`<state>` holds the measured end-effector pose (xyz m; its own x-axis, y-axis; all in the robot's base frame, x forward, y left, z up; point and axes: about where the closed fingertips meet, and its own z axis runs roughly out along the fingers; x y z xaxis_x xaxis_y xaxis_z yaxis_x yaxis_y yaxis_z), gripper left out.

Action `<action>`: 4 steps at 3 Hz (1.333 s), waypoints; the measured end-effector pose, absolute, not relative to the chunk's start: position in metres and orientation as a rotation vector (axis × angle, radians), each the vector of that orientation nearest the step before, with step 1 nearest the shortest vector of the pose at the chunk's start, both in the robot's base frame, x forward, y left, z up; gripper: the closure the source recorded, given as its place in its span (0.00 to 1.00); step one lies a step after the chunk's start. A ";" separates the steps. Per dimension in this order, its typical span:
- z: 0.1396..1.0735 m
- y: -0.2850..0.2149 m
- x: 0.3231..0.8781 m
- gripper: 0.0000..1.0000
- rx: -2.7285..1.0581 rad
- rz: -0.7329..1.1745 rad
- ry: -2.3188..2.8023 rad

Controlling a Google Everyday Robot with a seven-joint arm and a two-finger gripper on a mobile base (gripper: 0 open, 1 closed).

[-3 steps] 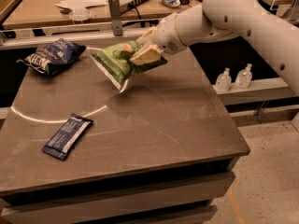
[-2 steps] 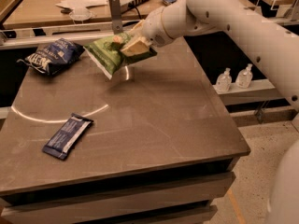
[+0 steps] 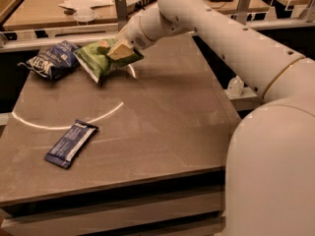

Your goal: Move green jalapeno chip bag near blue chip bag

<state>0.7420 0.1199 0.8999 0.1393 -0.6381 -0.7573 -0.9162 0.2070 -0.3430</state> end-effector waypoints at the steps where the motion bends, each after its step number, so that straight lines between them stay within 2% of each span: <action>1: 0.891 0.132 0.749 0.50 -1.519 0.390 1.591; 2: 0.887 0.136 0.750 0.19 -1.518 0.386 1.600; 3: 0.886 0.133 0.748 0.00 -1.511 0.382 1.607; 4: 0.895 0.102 0.745 0.00 -1.426 0.362 1.636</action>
Offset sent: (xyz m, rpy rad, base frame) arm 0.0110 0.0158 -0.0114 -0.0187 0.0098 -0.0135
